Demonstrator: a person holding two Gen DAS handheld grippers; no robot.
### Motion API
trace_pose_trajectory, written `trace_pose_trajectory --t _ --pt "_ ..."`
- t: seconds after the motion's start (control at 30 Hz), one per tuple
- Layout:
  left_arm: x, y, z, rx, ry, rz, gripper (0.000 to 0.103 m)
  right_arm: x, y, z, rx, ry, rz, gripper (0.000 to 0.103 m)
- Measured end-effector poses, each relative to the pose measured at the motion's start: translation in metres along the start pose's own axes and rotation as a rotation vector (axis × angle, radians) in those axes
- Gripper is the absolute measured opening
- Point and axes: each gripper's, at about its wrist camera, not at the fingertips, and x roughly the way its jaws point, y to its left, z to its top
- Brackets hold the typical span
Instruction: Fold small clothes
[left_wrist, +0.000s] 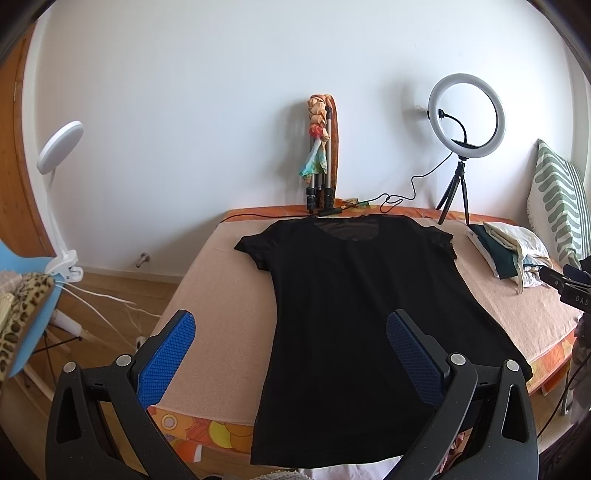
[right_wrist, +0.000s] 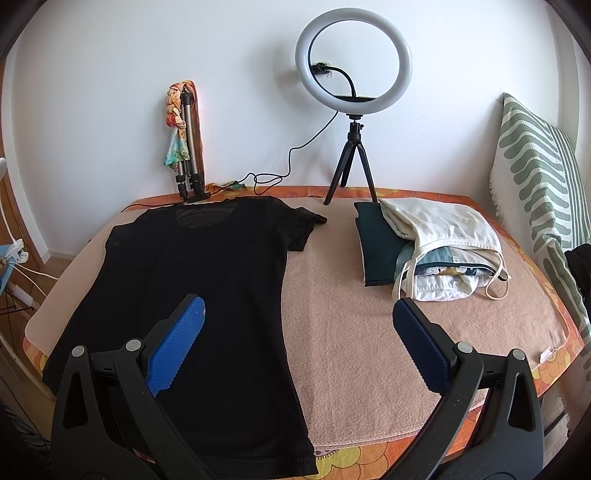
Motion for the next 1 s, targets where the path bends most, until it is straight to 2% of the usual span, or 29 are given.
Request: trace_pose_trajectory --t 0.63,0.8,1.0 --pt "0.001 0.011 -0.006 -0.01 0.011 0.012 0.103 0.003 0.012 0.005 -0.004 -0.007 0.017 0.103" --pt "0.005 0.023 -0.011 -0.023 0.03 0.016 0.103 0.005 0.026 0.011 -0.012 -0.013 0.041 0.103" --pt "0.018 0.044 -0.025 -0.066 0.077 -0.025 0.103 0.004 0.047 0.029 -0.001 -0.038 0.108 0.103"
